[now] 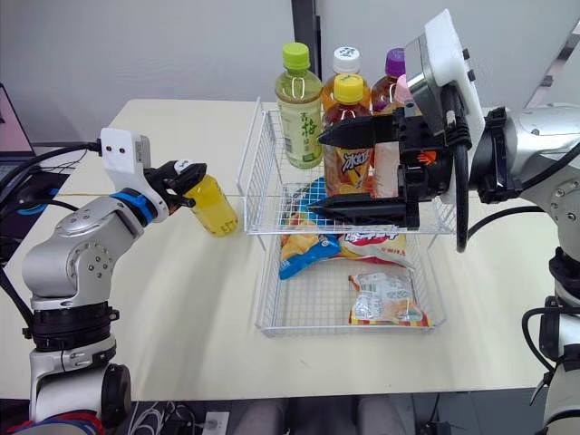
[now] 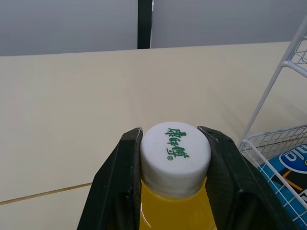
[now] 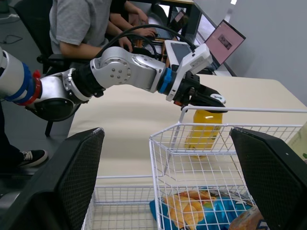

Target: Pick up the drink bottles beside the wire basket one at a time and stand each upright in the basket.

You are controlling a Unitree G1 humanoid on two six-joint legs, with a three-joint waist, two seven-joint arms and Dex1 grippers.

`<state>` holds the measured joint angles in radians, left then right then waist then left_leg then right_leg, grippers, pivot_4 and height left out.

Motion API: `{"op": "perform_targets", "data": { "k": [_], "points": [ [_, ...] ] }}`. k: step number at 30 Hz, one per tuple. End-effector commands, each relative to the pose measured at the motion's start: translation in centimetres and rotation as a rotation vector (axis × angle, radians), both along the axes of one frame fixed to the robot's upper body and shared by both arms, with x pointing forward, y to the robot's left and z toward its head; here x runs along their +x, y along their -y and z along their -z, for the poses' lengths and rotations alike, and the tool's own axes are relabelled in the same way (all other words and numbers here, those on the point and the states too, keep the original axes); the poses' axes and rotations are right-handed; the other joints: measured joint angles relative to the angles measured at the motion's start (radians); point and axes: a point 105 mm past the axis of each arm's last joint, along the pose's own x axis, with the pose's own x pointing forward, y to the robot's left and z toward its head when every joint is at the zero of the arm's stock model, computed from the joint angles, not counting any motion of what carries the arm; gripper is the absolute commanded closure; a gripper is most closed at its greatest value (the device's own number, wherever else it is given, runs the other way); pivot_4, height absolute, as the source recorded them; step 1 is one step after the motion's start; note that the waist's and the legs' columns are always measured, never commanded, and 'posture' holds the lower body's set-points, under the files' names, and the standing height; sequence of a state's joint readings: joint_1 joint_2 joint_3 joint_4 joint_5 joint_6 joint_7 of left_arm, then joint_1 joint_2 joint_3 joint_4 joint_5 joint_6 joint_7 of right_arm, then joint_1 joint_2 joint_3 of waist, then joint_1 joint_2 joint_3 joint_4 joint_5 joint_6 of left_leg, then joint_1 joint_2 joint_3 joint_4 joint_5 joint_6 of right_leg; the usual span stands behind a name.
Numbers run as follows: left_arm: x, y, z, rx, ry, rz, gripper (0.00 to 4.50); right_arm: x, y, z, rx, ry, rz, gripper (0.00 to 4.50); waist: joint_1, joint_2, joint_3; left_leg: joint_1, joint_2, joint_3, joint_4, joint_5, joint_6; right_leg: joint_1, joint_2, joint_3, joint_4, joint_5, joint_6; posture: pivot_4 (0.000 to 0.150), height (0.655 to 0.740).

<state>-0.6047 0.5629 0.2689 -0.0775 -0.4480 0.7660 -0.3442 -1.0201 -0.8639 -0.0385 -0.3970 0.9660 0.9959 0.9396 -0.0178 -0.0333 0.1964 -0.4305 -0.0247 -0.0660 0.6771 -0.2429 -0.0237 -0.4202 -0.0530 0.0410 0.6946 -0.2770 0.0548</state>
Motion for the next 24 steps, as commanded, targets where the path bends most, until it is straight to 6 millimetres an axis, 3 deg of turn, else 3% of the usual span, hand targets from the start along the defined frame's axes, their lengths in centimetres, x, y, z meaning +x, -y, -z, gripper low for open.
{"op": "perform_targets", "data": {
  "k": [1,9,17,24],
  "points": [
    [-0.1,0.5,-1.3,0.011,0.056,0.017,3.14,-0.3,0.4,-1.3,0.020,0.062,0.023,0.00,0.000,0.000,0.000,0.000,0.000,0.000,0.000,0.000,0.000,0.000,0.000,0.000,0.000,0.000,0.000,0.150,0.7400],
    [-0.2,0.4,-1.6,0.009,0.068,0.017,3.14,-0.4,0.4,-1.3,0.016,0.059,0.020,0.00,0.000,0.000,0.000,0.000,0.000,0.000,0.000,0.000,0.000,0.000,0.000,0.000,0.000,0.000,0.000,0.150,0.7400],
    [-2.2,-1.1,-5.7,0.040,0.163,-0.030,3.14,-0.7,1.2,-1.4,0.003,0.070,0.029,0.00,0.000,0.000,0.000,-0.001,0.000,0.000,0.000,0.000,0.000,0.000,0.000,0.000,-0.001,0.000,0.000,0.150,0.7400],
    [-4.6,-1.7,-9.6,0.114,0.189,0.009,3.14,-0.4,3.8,-2.0,-0.018,0.107,0.122,0.00,-0.002,0.000,0.000,-0.002,0.000,-0.001,-0.001,0.000,0.000,0.000,0.000,-0.001,-0.003,0.000,0.000,0.150,0.7400]
  ]
}}
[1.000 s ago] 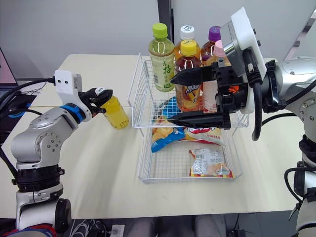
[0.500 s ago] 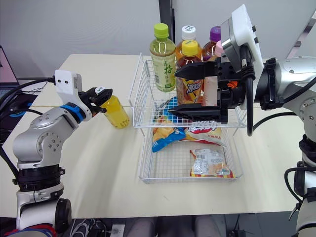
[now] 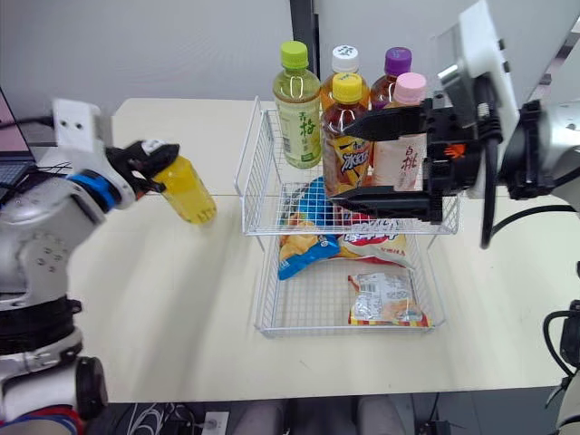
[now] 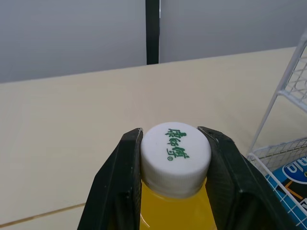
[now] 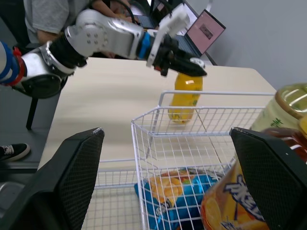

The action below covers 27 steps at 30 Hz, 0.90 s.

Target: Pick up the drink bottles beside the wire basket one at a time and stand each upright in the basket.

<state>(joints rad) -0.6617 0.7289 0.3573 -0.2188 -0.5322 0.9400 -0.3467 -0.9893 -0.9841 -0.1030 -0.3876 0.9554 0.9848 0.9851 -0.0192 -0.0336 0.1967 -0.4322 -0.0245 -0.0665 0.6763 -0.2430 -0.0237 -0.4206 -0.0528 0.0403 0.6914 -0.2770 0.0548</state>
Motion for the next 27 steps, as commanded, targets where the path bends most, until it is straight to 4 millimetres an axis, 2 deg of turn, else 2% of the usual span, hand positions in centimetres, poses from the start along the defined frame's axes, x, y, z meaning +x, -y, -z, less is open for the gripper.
{"op": "perform_targets", "data": {
  "k": [1,6,17,27],
  "points": [
    [-2.3,0.1,-4.7,0.052,0.113,0.057,3.14,-0.3,1.7,-1.2,0.001,0.072,0.048,0.00,-0.002,0.000,0.000,0.000,0.000,0.000,0.000,0.000,0.000,0.000,0.000,0.000,0.000,0.000,0.000,0.150,0.7400],
    [-4.0,-0.3,-8.6,0.076,0.114,0.158,3.14,-0.4,3.4,-1.4,-0.014,0.079,0.088,0.00,-0.003,-0.001,0.000,0.000,0.000,0.000,0.000,0.000,0.000,0.001,0.002,-0.001,-0.001,0.000,0.000,0.150,0.7400],
    [-8.0,3.1,-16.7,0.059,0.150,0.545,3.14,-0.6,5.0,-1.7,-0.006,0.094,0.089,0.00,-0.010,0.000,0.001,0.000,0.001,0.001,0.000,0.000,0.000,0.001,0.006,0.000,-0.001,0.000,0.000,0.150,0.7400],
    [-8.8,7.4,-19.8,0.079,0.134,0.781,3.14,-1.0,5.7,-1.4,-0.009,0.069,0.070,0.00,-0.012,0.000,0.001,0.000,0.001,0.001,0.000,0.000,0.000,0.000,0.007,0.001,0.000,0.000,0.001,0.150,0.7400]
  ]
}}
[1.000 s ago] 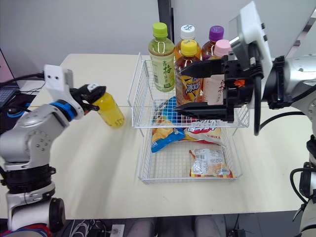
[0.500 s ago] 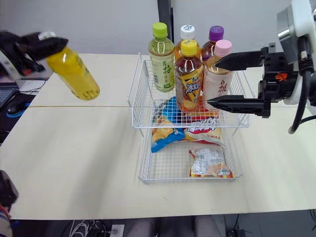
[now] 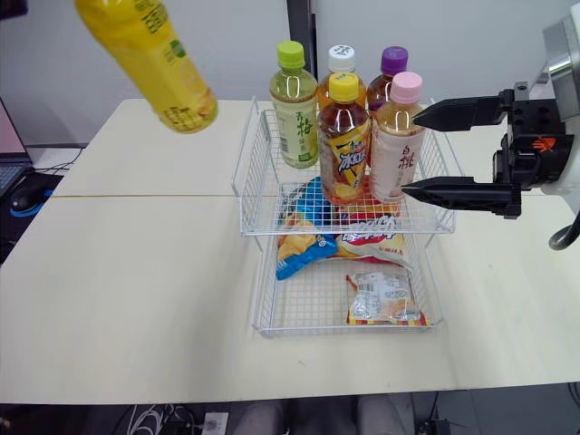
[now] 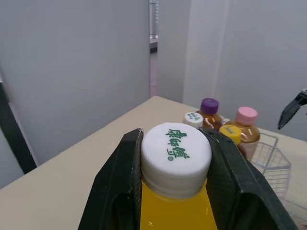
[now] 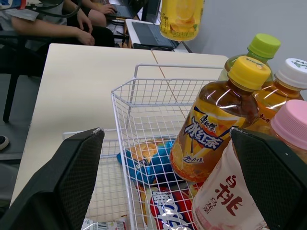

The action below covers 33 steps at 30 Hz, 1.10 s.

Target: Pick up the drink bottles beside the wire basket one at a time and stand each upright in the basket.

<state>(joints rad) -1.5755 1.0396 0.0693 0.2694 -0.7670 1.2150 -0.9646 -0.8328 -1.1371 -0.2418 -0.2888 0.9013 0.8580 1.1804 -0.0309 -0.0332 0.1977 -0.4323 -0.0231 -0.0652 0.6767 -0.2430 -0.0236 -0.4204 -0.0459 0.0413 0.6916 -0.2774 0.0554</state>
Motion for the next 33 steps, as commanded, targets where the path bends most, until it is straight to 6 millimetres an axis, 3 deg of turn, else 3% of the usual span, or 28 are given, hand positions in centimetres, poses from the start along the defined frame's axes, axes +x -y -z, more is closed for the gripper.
{"op": "perform_targets", "data": {
  "k": [1,7,13,18,33],
  "points": [
    [-1.7,1.1,-1.9,0.008,0.061,0.085,3.14,-0.9,0.7,-1.0,0.000,0.049,0.009,0.00,-0.001,0.000,0.000,0.000,0.000,0.000,0.000,0.000,0.000,0.000,0.000,0.000,0.000,0.000,0.000,0.150,0.7400],
    [-0.8,4.4,0.2,0.077,-0.028,0.198,3.14,-1.1,1.0,-1.1,0.001,0.051,0.027,0.00,-0.001,0.001,0.000,0.000,0.000,0.000,0.000,0.000,0.000,0.000,0.000,0.000,0.001,0.000,0.000,0.150,0.7400],
    [1.0,6.3,2.4,0.118,-0.022,0.237,3.14,-1.3,1.0,-1.1,0.003,0.057,0.031,0.00,-0.001,0.001,0.000,0.000,0.000,0.000,0.000,0.000,0.000,-0.001,0.000,0.001,0.002,0.000,0.000,0.150,0.7400],
    [2.3,7.0,3.5,0.136,0.005,0.220,3.14,-1.4,1.0,-1.1,-0.001,0.059,0.042,0.00,-0.001,0.001,0.000,0.000,0.000,0.000,0.000,0.000,0.000,-0.001,0.000,0.002,0.002,0.000,0.000,0.150,0.7400],
    [3.8,7.9,6.6,0.175,-0.066,0.251,3.14,-1.3,1.2,-1.0,0.004,0.061,0.077,0.00,0.000,0.001,0.000,0.000,0.000,0.001,0.000,0.000,0.000,-0.001,0.000,0.002,0.002,0.000,0.000,0.150,0.7400]
  ]
}}
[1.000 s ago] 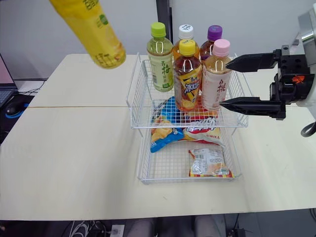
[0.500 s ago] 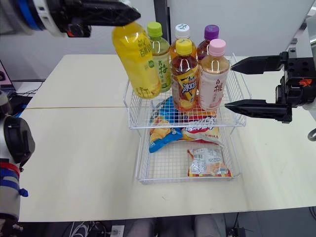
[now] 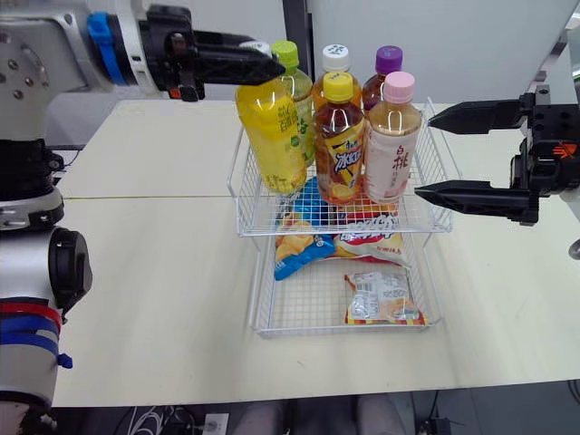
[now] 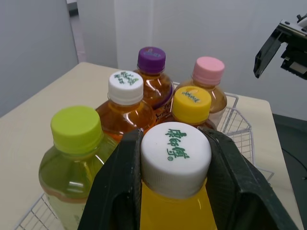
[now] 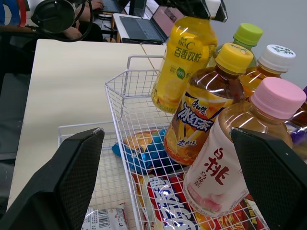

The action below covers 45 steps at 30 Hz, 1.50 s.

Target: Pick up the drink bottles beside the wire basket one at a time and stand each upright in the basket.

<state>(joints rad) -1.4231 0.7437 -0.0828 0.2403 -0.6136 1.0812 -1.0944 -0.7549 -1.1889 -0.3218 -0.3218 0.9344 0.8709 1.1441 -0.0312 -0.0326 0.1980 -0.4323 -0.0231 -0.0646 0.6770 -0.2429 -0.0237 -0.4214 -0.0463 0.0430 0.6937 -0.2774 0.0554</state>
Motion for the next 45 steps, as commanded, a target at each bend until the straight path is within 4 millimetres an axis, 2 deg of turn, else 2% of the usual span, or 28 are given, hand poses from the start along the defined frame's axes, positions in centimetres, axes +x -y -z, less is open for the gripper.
{"op": "perform_targets", "data": {
  "k": [1,7,8,16,32,40,45],
  "points": [
    [-1.0,0.1,-1.4,-0.009,0.081,0.029,3.14,-0.7,0.2,-0.9,0.003,0.052,0.012,0.00,0.000,0.000,0.000,0.000,0.000,0.000,0.000,0.000,0.000,0.000,0.000,0.000,0.000,0.000,0.000,0.150,0.7400],
    [-1.3,0.3,-0.9,-0.007,0.070,0.090,3.14,-0.7,0.1,-0.9,0.003,0.050,0.016,0.00,0.000,0.000,0.000,0.000,0.000,0.000,0.000,0.000,0.000,0.000,0.000,0.000,0.000,0.000,0.000,0.150,0.7400],
    [-1.5,0.3,-0.8,-0.006,0.064,0.101,2.42,-0.7,0.1,-0.9,0.003,0.050,0.017,0.00,0.000,0.000,0.000,0.000,0.000,0.000,0.000,0.000,0.000,0.000,0.000,0.000,0.000,0.000,0.000,0.150,0.7400],
    [-1.4,-0.2,-1.2,-0.029,0.069,0.106,0.02,-0.8,0.2,-1.1,0.004,0.051,0.024,0.00,0.000,0.000,0.000,0.000,0.000,0.000,0.000,0.000,0.000,0.000,0.000,0.000,0.000,0.000,0.000,0.150,0.7400],
    [-3.5,-1.8,-3.2,-0.028,0.126,0.130,0.02,-0.9,0.7,-1.6,0.000,0.071,0.049,0.00,0.000,0.000,0.000,0.000,0.000,0.000,0.000,0.000,0.000,0.000,0.000,0.000,0.000,0.000,0.000,0.150,0.7400],
    [-4.4,-3.8,-4.0,-0.008,0.174,0.054,0.02,-0.6,1.0,-2.0,0.001,0.097,0.074,0.00,-0.001,0.000,0.000,0.000,0.000,0.000,0.000,0.000,0.000,0.000,0.000,0.000,0.000,0.000,0.000,0.150,0.7400],
    [-4.2,-6.2,-3.6,0.004,0.193,-0.068,0.02,-0.3,1.6,-2.1,-0.009,0.104,0.094,0.00,-0.001,0.000,0.000,0.000,0.000,0.000,0.000,0.000,0.000,0.000,0.000,0.000,0.000,0.000,0.000,0.150,0.7400]
  ]
}}
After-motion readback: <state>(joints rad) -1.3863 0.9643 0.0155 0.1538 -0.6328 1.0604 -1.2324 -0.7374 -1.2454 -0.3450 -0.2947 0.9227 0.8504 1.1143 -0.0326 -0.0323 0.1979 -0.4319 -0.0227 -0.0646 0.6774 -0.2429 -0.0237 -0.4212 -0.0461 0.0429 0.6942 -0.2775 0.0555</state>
